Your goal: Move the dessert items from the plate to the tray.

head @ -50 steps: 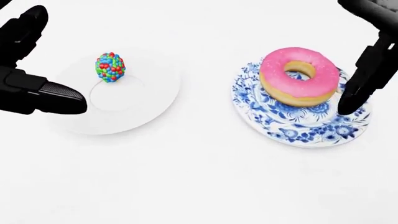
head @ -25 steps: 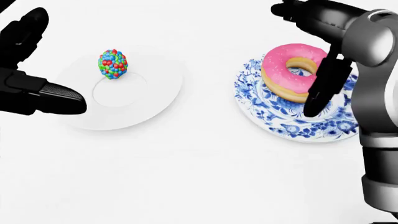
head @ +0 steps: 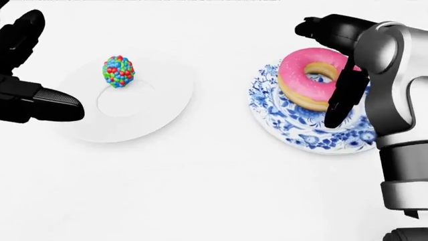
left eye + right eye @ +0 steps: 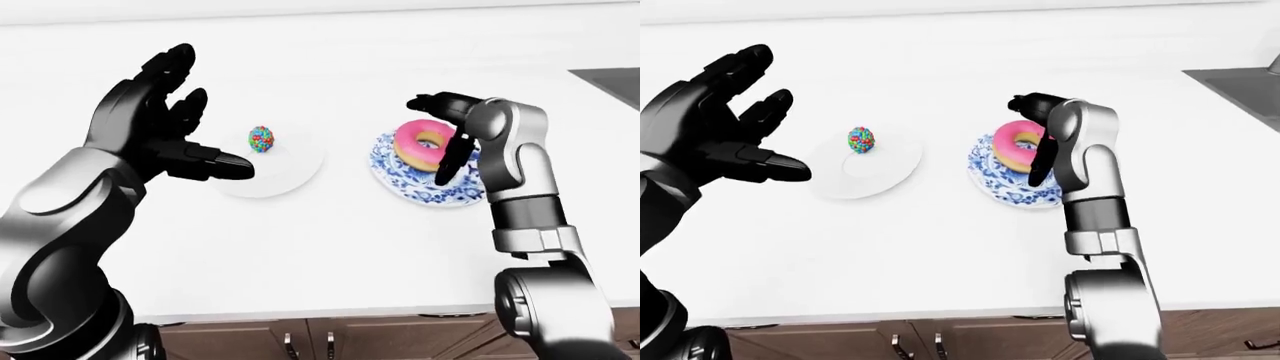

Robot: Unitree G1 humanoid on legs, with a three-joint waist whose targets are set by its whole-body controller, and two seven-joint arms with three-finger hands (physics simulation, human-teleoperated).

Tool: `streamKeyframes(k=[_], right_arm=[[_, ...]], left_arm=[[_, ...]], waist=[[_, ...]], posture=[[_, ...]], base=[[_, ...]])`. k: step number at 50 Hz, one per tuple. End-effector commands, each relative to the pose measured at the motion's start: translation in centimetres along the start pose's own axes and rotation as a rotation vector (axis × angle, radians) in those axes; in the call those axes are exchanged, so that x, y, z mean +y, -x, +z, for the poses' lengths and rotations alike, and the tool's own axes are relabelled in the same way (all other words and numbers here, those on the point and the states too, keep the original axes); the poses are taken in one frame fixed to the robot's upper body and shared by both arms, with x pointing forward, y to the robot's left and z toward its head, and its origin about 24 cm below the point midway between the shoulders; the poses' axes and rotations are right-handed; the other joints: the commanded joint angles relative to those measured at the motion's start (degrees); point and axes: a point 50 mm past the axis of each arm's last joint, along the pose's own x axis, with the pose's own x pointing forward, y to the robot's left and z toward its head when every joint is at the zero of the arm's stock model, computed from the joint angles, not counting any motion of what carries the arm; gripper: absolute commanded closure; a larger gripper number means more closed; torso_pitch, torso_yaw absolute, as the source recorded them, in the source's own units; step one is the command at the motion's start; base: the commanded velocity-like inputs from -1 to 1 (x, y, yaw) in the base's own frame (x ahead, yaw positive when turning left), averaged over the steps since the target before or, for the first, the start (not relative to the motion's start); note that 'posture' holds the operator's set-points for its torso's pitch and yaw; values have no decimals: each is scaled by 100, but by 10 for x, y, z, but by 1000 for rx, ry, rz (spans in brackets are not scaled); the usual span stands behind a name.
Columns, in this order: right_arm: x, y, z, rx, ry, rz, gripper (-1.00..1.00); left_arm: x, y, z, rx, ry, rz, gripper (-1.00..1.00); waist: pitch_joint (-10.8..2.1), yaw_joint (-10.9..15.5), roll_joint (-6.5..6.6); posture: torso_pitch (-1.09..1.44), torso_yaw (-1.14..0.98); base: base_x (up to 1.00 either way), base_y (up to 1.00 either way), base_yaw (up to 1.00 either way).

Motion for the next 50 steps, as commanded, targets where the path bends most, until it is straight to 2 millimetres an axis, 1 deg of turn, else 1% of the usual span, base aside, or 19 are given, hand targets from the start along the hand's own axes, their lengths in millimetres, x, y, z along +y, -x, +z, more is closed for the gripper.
streamKeyframes(k=[1,7,9,12,16,19,24,27,29,31,34,36,37,38,40,41,42,46,50], right_arm=[[-21,10,7,-22,13,-95,-80],[-19,3,6,-7,10,-82,-73],[-19,4,7,-6,12,-80,-69],[-18,2,6,-2,15,-77,-54],[-16,1,4,4,18,-73,-43],[-14,1,3,8,24,-72,-34],[-11,1,0,13,26,-74,-28],[-12,2,-2,15,27,-79,-14],[-15,2,-2,14,26,-88,-8],[-21,3,-1,12,4,-112,2],[-29,6,1,7,10,-138,24],[-35,9,2,6,11,-165,33],[-39,11,3,5,8,-176,44],[-42,14,3,3,6,-183,50],[-50,20,3,0,9,-199,69],[-53,23,2,-3,8,-208,95],[-55,25,2,-5,8,-212,100],[-67,38,0,-18,5,-238,100],[-76,51,-1,-27,3,-255,100]], left_arm=[[1,4,15,-80,-15,12,-100],[2,1,11,-78,-14,12,-100],[2,3,12,-77,-13,13,-100],[3,2,10,-77,-13,14,-100],[4,0,7,-75,-12,14,-100],[3,2,9,-76,-12,14,-100],[2,3,6,-73,-13,13,-100],[1,2,5,-72,-13,12,-100],[0,2,5,-72,-14,11,-100],[1,0,4,-71,-14,11,-100],[1,0,5,-72,-15,10,-100],[0,2,6,-71,-15,10,-100],[0,2,4,-70,-16,9,-100],[-1,2,5,-70,-16,9,-100],[0,1,8,-73,-20,9,-100],[0,2,11,-76,-22,8,-100],[-1,2,12,-77,-23,8,-100],[-1,2,17,-81,-32,5,-100],[-4,-3,29,-78,-71,2,-100]], waist=[[-166,0,0],[-162,-3,4],[-165,-3,4],[-163,0,6],[-160,-1,2],[-169,2,-3],[-170,19,-11],[-184,27,-12],[-191,32,-13],[-194,36,-15],[-203,34,-12],[-201,31,-9],[-199,30,-8],[-194,30,-7],[-187,29,-4],[-182,31,-3],[-178,33,-3],[-152,26,-11],[-135,18,-26]], posture=[[0,0],[0,0],[0,0],[0,0],[0,0],[0,0],[0,0],[0,0],[0,0],[0,0],[0,0],[0,0],[0,0],[0,0],[0,0],[0,0],[0,0],[0,0],[0,0]], base=[[0,0,0],[0,0,0],[0,0,0],[0,0,0],[0,0,0],[0,0,0],[0,0,0],[0,0,0],[0,0,0],[0,0,0],[0,0,0],[0,0,0],[0,0,0],[0,0,0],[0,0,0],[0,0,0],[0,0,0],[0,0,0],[0,0,0]])
